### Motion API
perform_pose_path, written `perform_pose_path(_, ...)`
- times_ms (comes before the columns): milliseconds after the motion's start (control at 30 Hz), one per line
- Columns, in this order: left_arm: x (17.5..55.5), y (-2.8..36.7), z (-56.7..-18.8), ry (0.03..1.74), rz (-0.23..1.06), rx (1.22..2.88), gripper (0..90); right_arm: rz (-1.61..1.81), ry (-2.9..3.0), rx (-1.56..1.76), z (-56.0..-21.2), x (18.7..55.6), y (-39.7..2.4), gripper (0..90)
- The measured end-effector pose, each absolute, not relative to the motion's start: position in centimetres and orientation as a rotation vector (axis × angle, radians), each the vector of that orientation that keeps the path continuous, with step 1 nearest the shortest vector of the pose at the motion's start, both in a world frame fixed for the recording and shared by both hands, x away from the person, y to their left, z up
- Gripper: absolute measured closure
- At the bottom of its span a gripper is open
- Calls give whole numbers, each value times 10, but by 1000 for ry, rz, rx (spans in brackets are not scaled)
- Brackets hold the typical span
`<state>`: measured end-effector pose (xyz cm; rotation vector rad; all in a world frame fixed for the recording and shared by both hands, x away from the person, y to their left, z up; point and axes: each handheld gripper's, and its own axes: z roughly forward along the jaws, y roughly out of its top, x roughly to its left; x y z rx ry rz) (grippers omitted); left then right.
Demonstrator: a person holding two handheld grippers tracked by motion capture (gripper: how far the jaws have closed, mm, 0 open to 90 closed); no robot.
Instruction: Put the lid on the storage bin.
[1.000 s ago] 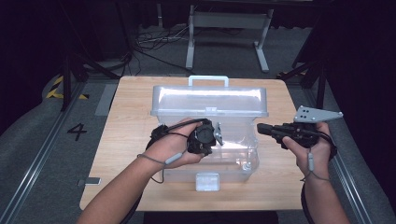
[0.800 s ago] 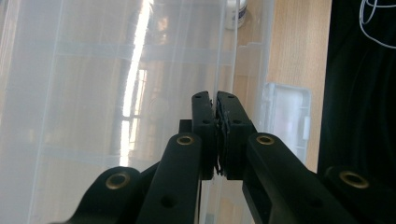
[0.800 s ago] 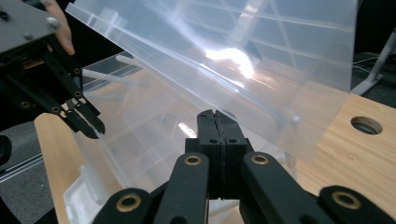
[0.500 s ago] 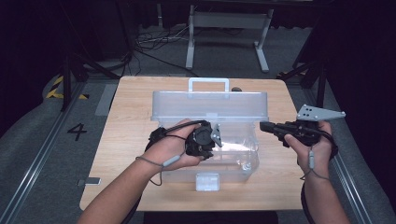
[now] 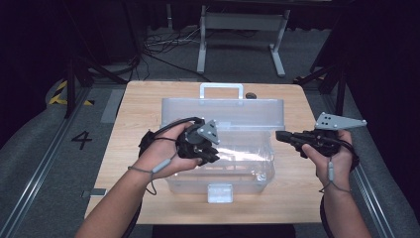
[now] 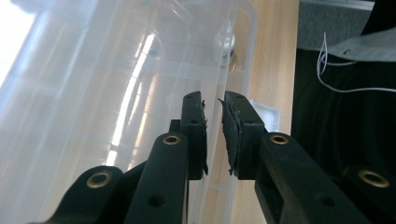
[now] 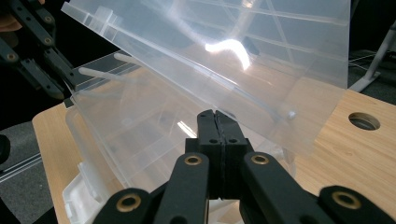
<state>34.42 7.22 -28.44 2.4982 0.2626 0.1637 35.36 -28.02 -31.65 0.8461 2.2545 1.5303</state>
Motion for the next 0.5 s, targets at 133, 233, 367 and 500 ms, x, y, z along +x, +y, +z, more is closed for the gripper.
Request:
perform_pose_path(133, 342, 89, -285, 308, 171, 2442, 795, 1524, 2260, 845, -317, 352, -280, 900)
perform_pose_path(233, 340, 101, -286, 332, 169, 2409, 803, 1521, 2261, 846, -317, 351, -280, 900)
perform_pose_path(367, 338, 116, -289, 374, 175, 2365, 805, 1509, 2266, 845, -318, 350, -280, 900)
perform_pose_path(500, 336, 134, -292, 448, 190, 2314, 813, 1508, 2266, 842, -318, 350, -280, 900)
